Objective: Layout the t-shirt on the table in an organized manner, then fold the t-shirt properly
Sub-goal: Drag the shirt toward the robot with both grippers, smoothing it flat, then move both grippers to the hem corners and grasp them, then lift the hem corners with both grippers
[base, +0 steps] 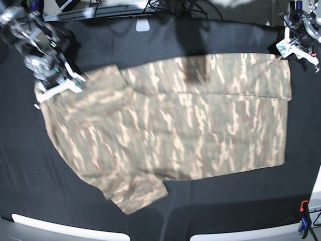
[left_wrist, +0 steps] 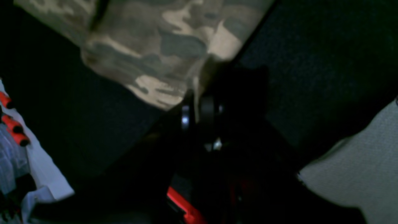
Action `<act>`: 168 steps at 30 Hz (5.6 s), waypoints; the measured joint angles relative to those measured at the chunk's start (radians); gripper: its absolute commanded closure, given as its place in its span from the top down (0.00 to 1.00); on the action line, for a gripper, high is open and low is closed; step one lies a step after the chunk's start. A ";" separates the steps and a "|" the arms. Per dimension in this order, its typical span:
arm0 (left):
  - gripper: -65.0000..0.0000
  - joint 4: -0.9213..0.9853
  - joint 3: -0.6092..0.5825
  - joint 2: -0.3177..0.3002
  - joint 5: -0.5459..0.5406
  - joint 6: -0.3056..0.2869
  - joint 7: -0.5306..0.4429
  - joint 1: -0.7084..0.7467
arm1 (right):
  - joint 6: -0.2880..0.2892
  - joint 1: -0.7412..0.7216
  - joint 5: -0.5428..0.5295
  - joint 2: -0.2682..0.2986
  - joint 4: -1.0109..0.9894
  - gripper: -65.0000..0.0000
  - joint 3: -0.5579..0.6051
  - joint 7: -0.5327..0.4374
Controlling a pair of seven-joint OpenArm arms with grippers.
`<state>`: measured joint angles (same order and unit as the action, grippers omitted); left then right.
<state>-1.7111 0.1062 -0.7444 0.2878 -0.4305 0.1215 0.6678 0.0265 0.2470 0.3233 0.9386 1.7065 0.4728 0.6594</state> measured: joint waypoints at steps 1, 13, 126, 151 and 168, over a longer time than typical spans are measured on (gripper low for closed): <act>0.00 -0.001 0.000 -0.001 0.000 -0.002 -0.002 0.003 | -0.015 0.023 -0.032 0.041 0.026 0.00 0.000 0.009; 0.00 -0.037 0.000 -0.002 -0.010 0.007 0.090 0.124 | -0.066 0.230 0.014 0.126 0.215 0.00 -0.003 0.127; 0.00 1.266 0.045 0.310 -0.661 -0.187 0.361 -1.246 | 0.379 -0.762 -0.754 -0.474 -0.692 0.33 -0.423 0.087; 0.00 1.266 0.045 0.308 -0.672 -0.183 0.354 -1.233 | 0.422 -1.142 -0.454 -0.507 -1.477 0.38 -0.288 -0.023; 0.00 1.266 0.045 0.309 -0.713 -0.180 0.349 -1.228 | 0.494 -1.099 -0.577 -0.423 -1.476 0.38 -0.286 0.002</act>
<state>-0.4446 0.1516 -0.4355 -0.4255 -0.6109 0.4706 -0.5598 0.5209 -0.8520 -0.2535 0.5152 0.2306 0.1864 0.6609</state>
